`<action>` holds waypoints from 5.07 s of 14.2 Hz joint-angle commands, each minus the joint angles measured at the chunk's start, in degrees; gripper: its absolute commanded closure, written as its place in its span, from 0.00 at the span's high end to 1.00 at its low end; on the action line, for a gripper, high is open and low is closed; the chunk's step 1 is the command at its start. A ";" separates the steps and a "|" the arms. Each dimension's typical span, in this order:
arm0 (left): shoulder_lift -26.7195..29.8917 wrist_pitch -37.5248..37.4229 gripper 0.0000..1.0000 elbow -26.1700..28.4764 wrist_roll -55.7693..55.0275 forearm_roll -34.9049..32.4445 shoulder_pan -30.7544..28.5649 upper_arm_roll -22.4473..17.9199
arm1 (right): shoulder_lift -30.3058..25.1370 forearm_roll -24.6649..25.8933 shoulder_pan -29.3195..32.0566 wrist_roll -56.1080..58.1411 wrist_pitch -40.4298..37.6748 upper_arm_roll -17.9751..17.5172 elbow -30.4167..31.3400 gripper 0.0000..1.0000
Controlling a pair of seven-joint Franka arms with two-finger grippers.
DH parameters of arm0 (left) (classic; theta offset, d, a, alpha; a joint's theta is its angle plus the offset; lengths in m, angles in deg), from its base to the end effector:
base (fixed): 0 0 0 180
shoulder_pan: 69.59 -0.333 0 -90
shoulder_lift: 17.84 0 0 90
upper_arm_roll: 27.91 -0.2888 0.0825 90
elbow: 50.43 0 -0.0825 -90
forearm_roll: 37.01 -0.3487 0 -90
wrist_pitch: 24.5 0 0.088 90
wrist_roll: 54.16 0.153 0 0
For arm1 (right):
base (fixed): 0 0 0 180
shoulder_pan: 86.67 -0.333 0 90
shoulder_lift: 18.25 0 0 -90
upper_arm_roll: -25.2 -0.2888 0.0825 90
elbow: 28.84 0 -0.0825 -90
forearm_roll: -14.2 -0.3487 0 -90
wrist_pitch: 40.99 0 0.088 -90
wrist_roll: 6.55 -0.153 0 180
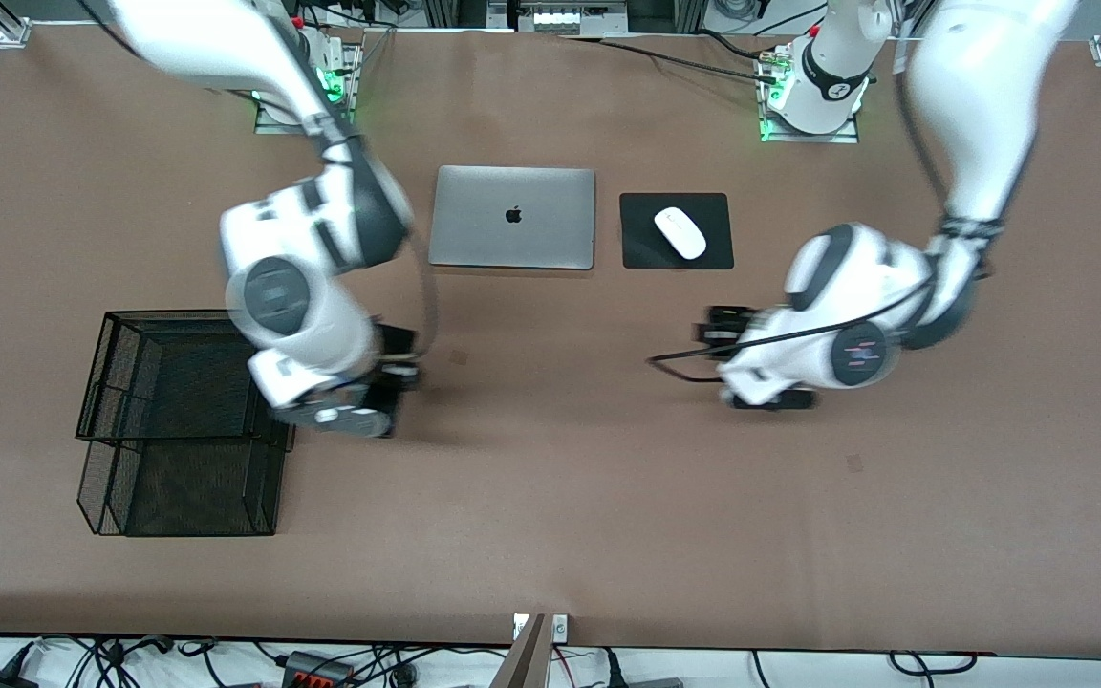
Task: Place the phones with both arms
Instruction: 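Carry the black phone over the basket while the left gripper carries the flip phone, then drop the black phone into the basket while the left gripper sets down the flip phone, then grasp the flip phone with the right gripper while the left gripper grasps the white phone, then carry the flip phone to the basket while the left gripper sets down the white phone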
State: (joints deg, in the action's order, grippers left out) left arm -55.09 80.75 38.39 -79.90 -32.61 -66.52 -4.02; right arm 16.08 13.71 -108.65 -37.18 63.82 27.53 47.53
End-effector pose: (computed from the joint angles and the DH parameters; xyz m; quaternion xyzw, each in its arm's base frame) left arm 0.5446 -0.2639 0.2316 0.9743 0.0237 -0.2103 0.0774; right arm 0.6180 0.2264 0.3179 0.9942 -0.0939 -0.0431 0.0286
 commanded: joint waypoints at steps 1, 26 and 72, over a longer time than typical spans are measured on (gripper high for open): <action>-6.77 4.66 0.19 -6.20 -5.19 4.19 7.19 -0.34 | -2.86 0.05 7.10 6.26 -5.21 -1.36 2.20 0.27; 1.21 -16.91 1.00 -5.16 -2.03 -18.20 -3.40 -4.47 | -6.30 2.51 16.45 24.93 4.27 -4.95 9.06 1.00; 1.14 -0.85 0.34 10.94 3.43 -10.33 -19.70 8.19 | 1.63 5.59 -4.16 -2.17 11.77 -4.09 4.40 0.08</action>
State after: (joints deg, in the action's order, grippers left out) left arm -50.00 80.26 52.27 -73.57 -48.25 -90.25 4.68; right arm 22.43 18.36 -118.52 -43.32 80.96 24.08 49.47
